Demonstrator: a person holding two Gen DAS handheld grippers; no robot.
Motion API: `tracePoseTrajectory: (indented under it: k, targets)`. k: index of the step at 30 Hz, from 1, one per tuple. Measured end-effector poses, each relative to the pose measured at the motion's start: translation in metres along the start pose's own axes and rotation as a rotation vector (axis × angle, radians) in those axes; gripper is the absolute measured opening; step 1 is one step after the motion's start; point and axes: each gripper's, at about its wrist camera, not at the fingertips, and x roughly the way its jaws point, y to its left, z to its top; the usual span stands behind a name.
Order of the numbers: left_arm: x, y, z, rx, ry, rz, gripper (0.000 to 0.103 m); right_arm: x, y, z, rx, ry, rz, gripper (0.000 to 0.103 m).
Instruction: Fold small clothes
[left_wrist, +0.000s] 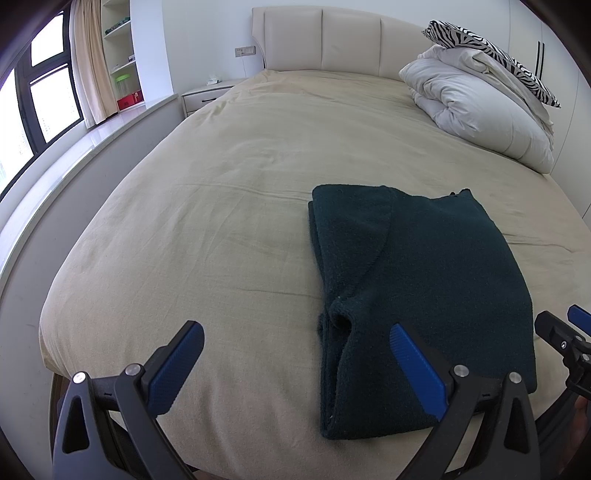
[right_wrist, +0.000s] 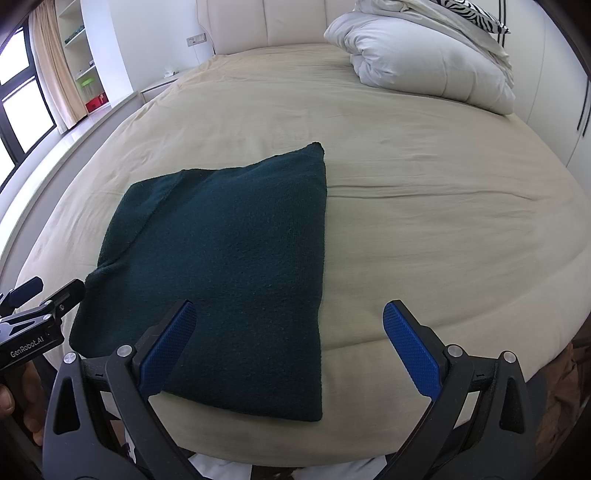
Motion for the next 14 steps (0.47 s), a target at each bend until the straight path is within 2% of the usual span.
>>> tracePoseTrajectory:
  k: [14]
  targets:
    - [0.0006,0.0004,-0.0032,-0.002,0.0,0.001,0.103,-0.0011,0.0047,-0.0021,0.005,0.0,0.001,0.103]
